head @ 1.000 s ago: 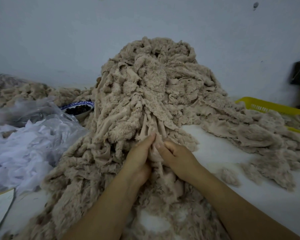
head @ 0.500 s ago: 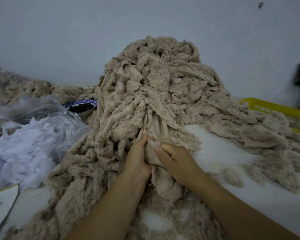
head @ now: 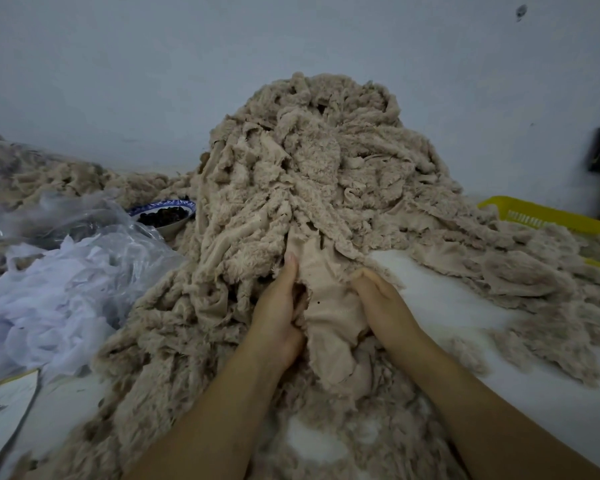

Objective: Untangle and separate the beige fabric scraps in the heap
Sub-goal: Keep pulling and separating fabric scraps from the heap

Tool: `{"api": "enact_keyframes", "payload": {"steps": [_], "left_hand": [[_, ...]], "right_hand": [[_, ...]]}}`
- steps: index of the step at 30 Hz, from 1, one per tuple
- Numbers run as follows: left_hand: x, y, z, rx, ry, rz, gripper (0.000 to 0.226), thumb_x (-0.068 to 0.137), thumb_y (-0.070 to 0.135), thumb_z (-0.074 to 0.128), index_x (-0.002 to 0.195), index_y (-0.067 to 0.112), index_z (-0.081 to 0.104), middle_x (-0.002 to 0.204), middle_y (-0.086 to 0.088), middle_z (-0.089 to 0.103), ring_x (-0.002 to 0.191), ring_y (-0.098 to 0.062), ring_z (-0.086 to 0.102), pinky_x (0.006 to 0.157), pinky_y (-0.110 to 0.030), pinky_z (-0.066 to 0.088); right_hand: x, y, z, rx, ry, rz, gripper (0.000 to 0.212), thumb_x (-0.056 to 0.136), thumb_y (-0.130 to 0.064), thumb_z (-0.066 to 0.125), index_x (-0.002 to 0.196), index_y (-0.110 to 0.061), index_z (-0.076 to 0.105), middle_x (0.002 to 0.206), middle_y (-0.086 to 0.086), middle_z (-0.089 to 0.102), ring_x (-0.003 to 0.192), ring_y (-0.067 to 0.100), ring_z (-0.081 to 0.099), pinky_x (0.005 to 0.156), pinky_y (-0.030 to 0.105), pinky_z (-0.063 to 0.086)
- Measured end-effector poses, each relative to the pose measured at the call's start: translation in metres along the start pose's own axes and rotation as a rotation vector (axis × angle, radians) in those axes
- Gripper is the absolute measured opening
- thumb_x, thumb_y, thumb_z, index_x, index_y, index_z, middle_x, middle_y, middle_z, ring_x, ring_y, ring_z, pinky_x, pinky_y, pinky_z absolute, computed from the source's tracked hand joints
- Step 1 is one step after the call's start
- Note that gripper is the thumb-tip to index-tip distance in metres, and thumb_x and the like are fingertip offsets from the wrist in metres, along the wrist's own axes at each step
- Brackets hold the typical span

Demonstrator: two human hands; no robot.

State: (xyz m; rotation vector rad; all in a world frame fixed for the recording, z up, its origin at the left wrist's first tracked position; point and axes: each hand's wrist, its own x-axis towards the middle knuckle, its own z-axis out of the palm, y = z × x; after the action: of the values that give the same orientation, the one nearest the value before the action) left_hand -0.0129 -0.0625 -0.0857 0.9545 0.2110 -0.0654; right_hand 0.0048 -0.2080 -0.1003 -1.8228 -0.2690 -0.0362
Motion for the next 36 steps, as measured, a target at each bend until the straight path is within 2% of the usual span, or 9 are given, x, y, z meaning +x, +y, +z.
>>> {"api": "enact_keyframes", "payload": {"steps": [6, 9, 13, 18, 23, 26, 29, 33, 36], "left_hand": [[-0.009, -0.006, 0.004, 0.190, -0.018, 0.092, 0.045, 0.093, 0.051, 0.058, 0.106, 0.011, 0.076, 0.100, -0.012, 0.077, 0.088, -0.023, 0.076, 0.061, -0.027, 0.059], [-0.010, -0.007, 0.007, 0.132, -0.014, 0.083, 0.044, 0.092, 0.047, 0.061, 0.108, 0.009, 0.075, 0.104, -0.017, 0.076, 0.093, -0.028, 0.075, 0.064, -0.030, 0.060], [-0.004, -0.004, 0.006, -0.010, 0.008, 0.008, 0.047, 0.093, 0.044, 0.061, 0.121, 0.008, 0.070, 0.125, -0.023, 0.067, 0.117, -0.036, 0.064, 0.097, -0.048, 0.054], [0.002, 0.004, -0.003, -0.159, -0.109, -0.034, 0.046, 0.100, 0.042, 0.049, 0.125, 0.008, 0.066, 0.121, -0.013, 0.071, 0.108, -0.026, 0.070, 0.086, -0.039, 0.053], [0.014, 0.005, -0.008, -0.328, 0.049, -0.023, 0.043, 0.103, 0.041, 0.046, 0.115, 0.004, 0.067, 0.103, -0.013, 0.076, 0.088, -0.022, 0.075, 0.072, -0.036, 0.058], [0.022, 0.012, -0.021, -0.533, 0.147, 0.026, 0.032, 0.107, 0.030, 0.039, 0.114, 0.006, 0.059, 0.073, -0.010, 0.075, 0.053, -0.011, 0.070, 0.044, -0.021, 0.053], [0.025, 0.017, -0.028, -0.564, 0.101, 0.025, 0.043, 0.109, 0.036, 0.031, 0.104, 0.004, 0.059, 0.068, -0.008, 0.072, 0.035, -0.003, 0.052, 0.030, -0.012, 0.033], [0.018, 0.010, -0.018, -0.096, -0.016, 0.052, 0.062, 0.100, 0.060, 0.033, 0.108, 0.007, 0.065, 0.066, -0.002, 0.067, 0.040, -0.006, 0.046, 0.032, -0.016, 0.032], [0.006, 0.005, -0.005, 0.511, -0.033, 0.133, 0.076, 0.082, 0.085, 0.036, 0.099, 0.023, 0.078, 0.090, 0.000, 0.076, 0.072, -0.010, 0.067, 0.057, -0.021, 0.048]], "right_hand": [[-0.001, -0.003, 0.010, -0.031, -0.017, -0.011, 0.036, 0.093, -0.058, 0.054, 0.085, -0.025, 0.066, 0.080, -0.007, 0.070, 0.072, 0.004, 0.063, 0.067, 0.022, 0.047], [-0.002, -0.005, 0.008, 0.097, 0.056, 0.031, 0.027, 0.097, -0.054, 0.051, 0.082, -0.038, 0.068, 0.082, -0.028, 0.071, 0.079, -0.006, 0.067, 0.069, 0.016, 0.050], [-0.006, -0.016, 0.007, 0.201, 0.097, 0.019, 0.033, 0.098, -0.056, 0.046, 0.079, -0.052, 0.073, 0.085, -0.032, 0.071, 0.081, -0.015, 0.065, 0.062, 0.004, 0.046], [-0.003, -0.012, 0.005, 0.200, 0.112, 0.019, 0.036, 0.096, -0.059, 0.046, 0.089, -0.039, 0.075, 0.093, -0.023, 0.074, 0.089, -0.006, 0.066, 0.086, 0.022, 0.049], [-0.008, -0.012, 0.011, 0.168, 0.046, -0.084, 0.050, 0.091, -0.060, 0.047, 0.075, -0.016, 0.065, 0.051, -0.007, 0.054, 0.046, 0.013, 0.046, 0.051, 0.028, 0.041], [-0.003, -0.012, 0.004, 0.253, 0.139, -0.080, 0.041, 0.096, -0.056, 0.049, 0.069, -0.031, 0.067, 0.061, -0.013, 0.065, 0.055, 0.005, 0.058, 0.057, 0.022, 0.047], [0.008, -0.011, -0.012, 0.464, 0.282, 0.049, 0.036, 0.097, -0.054, 0.052, 0.094, -0.026, 0.073, 0.088, -0.007, 0.077, 0.084, 0.009, 0.073, 0.075, 0.029, 0.055], [0.013, -0.005, -0.021, 0.596, 0.348, 0.142, 0.028, 0.100, -0.049, 0.048, 0.102, -0.030, 0.069, 0.086, -0.011, 0.077, 0.083, 0.006, 0.073, 0.075, 0.029, 0.055], [0.014, -0.006, -0.020, 0.646, 0.347, 0.154, 0.034, 0.102, -0.046, 0.046, 0.101, -0.022, 0.070, 0.089, -0.004, 0.078, 0.085, 0.011, 0.074, 0.069, 0.028, 0.057]]}}
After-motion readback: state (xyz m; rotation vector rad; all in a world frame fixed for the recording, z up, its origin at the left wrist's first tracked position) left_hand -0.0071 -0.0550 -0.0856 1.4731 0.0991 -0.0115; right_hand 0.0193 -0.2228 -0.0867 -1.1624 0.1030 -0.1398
